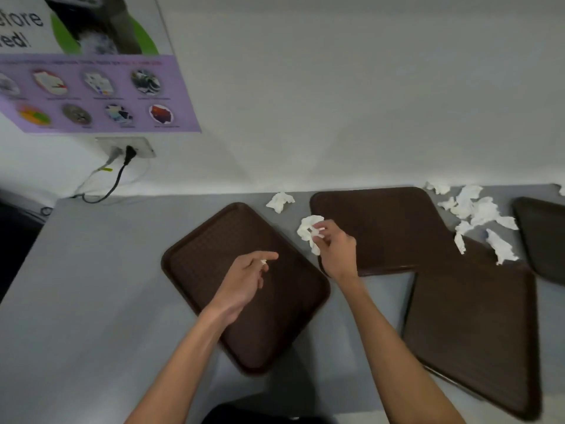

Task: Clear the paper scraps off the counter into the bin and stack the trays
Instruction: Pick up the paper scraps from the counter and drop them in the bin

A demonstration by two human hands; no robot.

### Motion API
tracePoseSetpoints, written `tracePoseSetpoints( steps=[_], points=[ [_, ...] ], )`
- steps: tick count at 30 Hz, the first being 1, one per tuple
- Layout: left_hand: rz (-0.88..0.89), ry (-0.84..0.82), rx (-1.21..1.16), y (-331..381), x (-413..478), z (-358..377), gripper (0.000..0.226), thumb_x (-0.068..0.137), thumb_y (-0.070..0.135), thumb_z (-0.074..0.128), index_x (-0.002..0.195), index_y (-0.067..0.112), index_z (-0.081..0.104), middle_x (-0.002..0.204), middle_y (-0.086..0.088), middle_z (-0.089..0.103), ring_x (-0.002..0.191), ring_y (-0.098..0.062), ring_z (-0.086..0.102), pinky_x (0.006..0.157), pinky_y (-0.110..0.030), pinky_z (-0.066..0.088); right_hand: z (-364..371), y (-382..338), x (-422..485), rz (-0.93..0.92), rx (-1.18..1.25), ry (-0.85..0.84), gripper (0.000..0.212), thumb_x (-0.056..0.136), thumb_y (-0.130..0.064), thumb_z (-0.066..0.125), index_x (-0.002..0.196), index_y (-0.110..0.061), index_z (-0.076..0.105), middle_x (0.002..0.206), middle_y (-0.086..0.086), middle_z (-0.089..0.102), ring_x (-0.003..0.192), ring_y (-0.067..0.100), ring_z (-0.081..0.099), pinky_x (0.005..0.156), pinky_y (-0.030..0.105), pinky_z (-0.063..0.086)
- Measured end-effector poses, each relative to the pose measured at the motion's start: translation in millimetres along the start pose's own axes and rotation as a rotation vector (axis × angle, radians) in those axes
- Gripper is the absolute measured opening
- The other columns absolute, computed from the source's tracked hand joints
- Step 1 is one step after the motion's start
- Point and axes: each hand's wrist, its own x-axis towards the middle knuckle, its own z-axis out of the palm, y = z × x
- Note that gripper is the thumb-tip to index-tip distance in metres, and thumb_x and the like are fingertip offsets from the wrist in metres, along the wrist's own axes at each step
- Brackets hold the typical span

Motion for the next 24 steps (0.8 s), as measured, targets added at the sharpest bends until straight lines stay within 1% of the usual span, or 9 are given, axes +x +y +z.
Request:
tracePoseSetpoints(
  steps=[2, 3, 7, 11, 13, 15, 19, 22, 24],
  points=[
    [0.07, -0.014, 0.042, 5.0, -5.8, 23.4, 0.043, 0.11, 0.012, 0.036, 0.122, 0.03, 0.073, 0.098, -0.008, 0.064, 0.075, -0.008, 0.056, 0.081, -0.034, 0.053, -35.4, 3.4, -19.7, 0.036, 0.139, 0.065, 0.019, 0.097, -0.018, 0.075, 0.114, -0.025, 0.072, 0.103, -0.006, 0.077, 0.099, 0.009, 0.072, 0.08, 0.001, 0.044],
    [0.093, -0.023, 0.04, 8.7, -9.4, 37.8, 0.041, 0.11, 0.009, 0.037, 0.124, 0.026, 0.071, 0.1, -0.012, 0.066, 0.074, -0.008, 0.058, 0.082, -0.036, 0.055, -53.1, 6.8, -31.0, 0.047, 0.182, 0.092, 0.017, 0.097, -0.019, 0.075, 0.113, -0.026, 0.073, 0.101, -0.011, 0.077, 0.099, 0.004, 0.071, 0.081, 0.0, 0.044],
    [0.155, -0.089, -0.049, 24.0, -31.9, 108.9, 0.023, 0.107, 0.004, 0.047, 0.121, 0.011, 0.063, 0.098, -0.018, 0.071, 0.073, -0.014, 0.06, 0.08, -0.04, 0.058, -124.1, 33.8, -88.0, 0.073, 0.406, 0.188, 0.015, 0.098, -0.018, 0.074, 0.105, -0.031, 0.077, 0.096, -0.016, 0.078, 0.094, 0.002, 0.074, 0.087, 0.028, 0.06],
    [0.229, -0.209, -0.027, 33.4, -62.9, 191.2, 0.016, 0.105, 0.005, 0.055, 0.114, 0.012, 0.066, 0.099, -0.008, 0.077, 0.075, -0.014, 0.057, 0.077, -0.029, 0.053, -197.0, 79.1, -149.7, 0.137, 0.555, 0.255, 0.011, 0.101, -0.017, 0.07, 0.102, -0.026, 0.076, 0.095, -0.007, 0.079, 0.086, 0.013, 0.076, 0.081, 0.046, 0.065],
    [0.252, -0.269, -0.023, 40.2, -86.1, 238.7, 0.017, 0.104, 0.005, 0.057, 0.116, 0.011, 0.067, 0.1, -0.006, 0.079, 0.08, -0.013, 0.058, 0.081, -0.025, 0.05, -234.1, 109.6, -183.3, 0.156, 0.547, 0.286, 0.01, 0.101, -0.017, 0.069, 0.101, -0.025, 0.074, 0.095, -0.004, 0.079, 0.081, 0.018, 0.076, 0.077, 0.053, 0.063],
    [0.258, -0.308, -0.015, 46.3, -110.5, 285.0, 0.02, 0.104, 0.007, 0.058, 0.118, 0.014, 0.07, 0.1, -0.004, 0.079, 0.084, -0.008, 0.061, 0.084, -0.026, 0.047, -267.4, 137.9, -217.2, 0.174, 0.51, 0.312, 0.012, 0.101, -0.017, 0.069, 0.103, -0.028, 0.074, 0.095, -0.005, 0.078, 0.08, 0.018, 0.075, 0.077, 0.049, 0.063],
    [0.288, -0.398, 0.055, 51.5, -156.3, 382.4, 0.02, 0.102, 0.011, 0.061, 0.111, 0.02, 0.076, 0.101, 0.004, 0.08, 0.1, 0.001, 0.069, 0.095, -0.024, 0.048, -329.2, 202.7, -285.6, 0.222, 0.408, 0.375, 0.019, 0.099, -0.016, 0.068, 0.099, -0.033, 0.077, 0.094, -0.017, 0.077, 0.088, 0.005, 0.073, 0.08, 0.027, 0.058],
    [0.31, -0.491, 0.083, 47.9, -189.9, 459.5, 0.017, 0.099, 0.007, 0.066, 0.109, 0.015, 0.077, 0.102, 0.002, 0.08, 0.107, -0.008, 0.072, 0.099, -0.027, 0.053, -370.9, 261.5, -338.9, 0.348, 0.455, 0.414, 0.017, 0.096, -0.016, 0.07, 0.101, -0.029, 0.08, 0.096, -0.017, 0.079, 0.092, 0.001, 0.074, 0.089, 0.029, 0.06],
    [0.326, -0.564, 0.118, 44.9, -208.6, 509.6, 0.017, 0.097, 0.008, 0.069, 0.109, 0.016, 0.078, 0.105, 0.003, 0.08, 0.106, -0.01, 0.073, 0.097, -0.027, 0.055, -398.5, 295.8, -373.0, 0.408, 0.483, 0.473, 0.014, 0.093, -0.021, 0.076, 0.104, -0.027, 0.081, 0.098, -0.018, 0.079, 0.093, -0.001, 0.074, 0.089, 0.029, 0.06]
  ],
)
